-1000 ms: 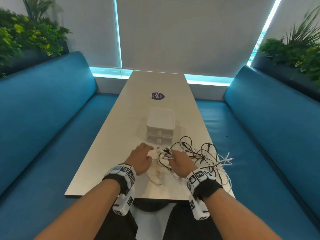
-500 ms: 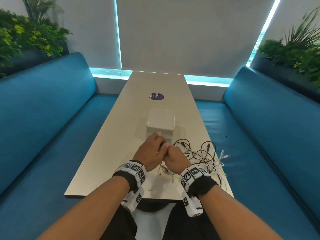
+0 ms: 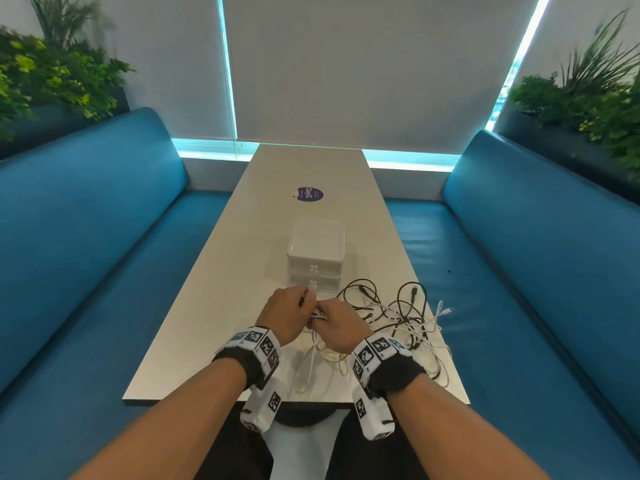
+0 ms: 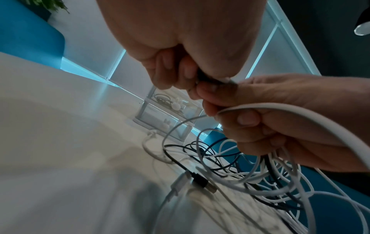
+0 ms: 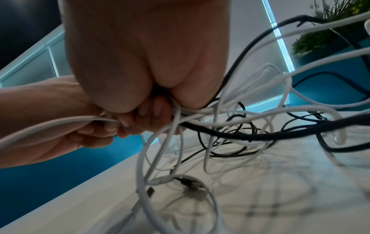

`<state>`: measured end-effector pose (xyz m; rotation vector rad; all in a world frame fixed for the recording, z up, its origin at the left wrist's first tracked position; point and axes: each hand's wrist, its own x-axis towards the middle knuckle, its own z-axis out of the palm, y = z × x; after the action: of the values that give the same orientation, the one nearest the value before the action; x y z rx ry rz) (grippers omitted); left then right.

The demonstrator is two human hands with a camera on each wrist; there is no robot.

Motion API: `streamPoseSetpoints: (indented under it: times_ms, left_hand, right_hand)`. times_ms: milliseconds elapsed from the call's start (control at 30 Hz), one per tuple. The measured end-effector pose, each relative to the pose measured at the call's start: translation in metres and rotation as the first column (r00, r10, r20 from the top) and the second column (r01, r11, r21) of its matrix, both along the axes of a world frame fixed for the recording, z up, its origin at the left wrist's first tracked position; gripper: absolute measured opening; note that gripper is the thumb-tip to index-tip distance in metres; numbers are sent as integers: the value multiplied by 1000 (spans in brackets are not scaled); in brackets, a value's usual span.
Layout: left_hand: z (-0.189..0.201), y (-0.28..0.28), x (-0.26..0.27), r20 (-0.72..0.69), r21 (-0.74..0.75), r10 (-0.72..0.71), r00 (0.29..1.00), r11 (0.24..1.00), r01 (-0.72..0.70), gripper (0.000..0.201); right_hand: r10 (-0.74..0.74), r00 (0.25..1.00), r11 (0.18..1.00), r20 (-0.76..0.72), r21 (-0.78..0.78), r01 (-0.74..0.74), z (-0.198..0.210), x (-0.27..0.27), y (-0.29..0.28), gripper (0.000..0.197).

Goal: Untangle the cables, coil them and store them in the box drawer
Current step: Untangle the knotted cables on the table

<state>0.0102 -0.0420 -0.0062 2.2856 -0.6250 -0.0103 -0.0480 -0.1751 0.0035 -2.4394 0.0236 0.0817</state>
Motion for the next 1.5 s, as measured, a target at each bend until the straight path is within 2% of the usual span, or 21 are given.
streamPoseSetpoints:
  times_ms: [167,300,567,633,700,767,900,1067,1267,1433,1500]
  left_hand:
    - [1,4,-9,36,9,-131,991,991,131,27]
    - [1,4,-11,146,45,-61,987,997,55,36]
    - [16,-4,-4,-12,94,-33,999,995,34,38]
    - [17,-3,-2,-13,84,-24,1000,996,25,39]
    - [17,-1,-1,-11,66,-13,1000,998,14,40]
    - [17,-2,0,-12,55,-2,1000,998,3,41]
    - [18,-4,2,-10,58,18,1000,998,-17,39]
    - [31,-4,7,12,34,44,999,998,-45,33]
    - [47,0,8,40,89,19,999,996,-22,33]
    - [40,14,21,34,42,83,996,996,-85,36]
    - [35,19,22,24,21,89,996,996,-89,37]
  right_hand:
    - [-47,999,999,-19,-17,47,-1,2,-3,15]
    - [6,999,997,-54,79,-2,4,3,-2,19]
    - [100,992,988,-76,121,-90,2,-3,-5,8]
    - [86,995,991,-45,106,-81,0,-3,-5,18]
    - [22,1000,992,-17,124,-20,-3,-2,-5,39]
    - [21,1000,996,-18,84,-20,-5,0,-7,46]
    - [69,995,994,-68,-85,-75,6,1,-7,29]
    - [38,998,977,46,-213,-27,8,7,-6,49]
    - [108,989,990,-100,-79,-116,32,4,-8,21]
    - [144,989,967,18,-216,-137,24,5,-14,32]
    - [146,989,968,36,-212,-135,16,4,-10,36]
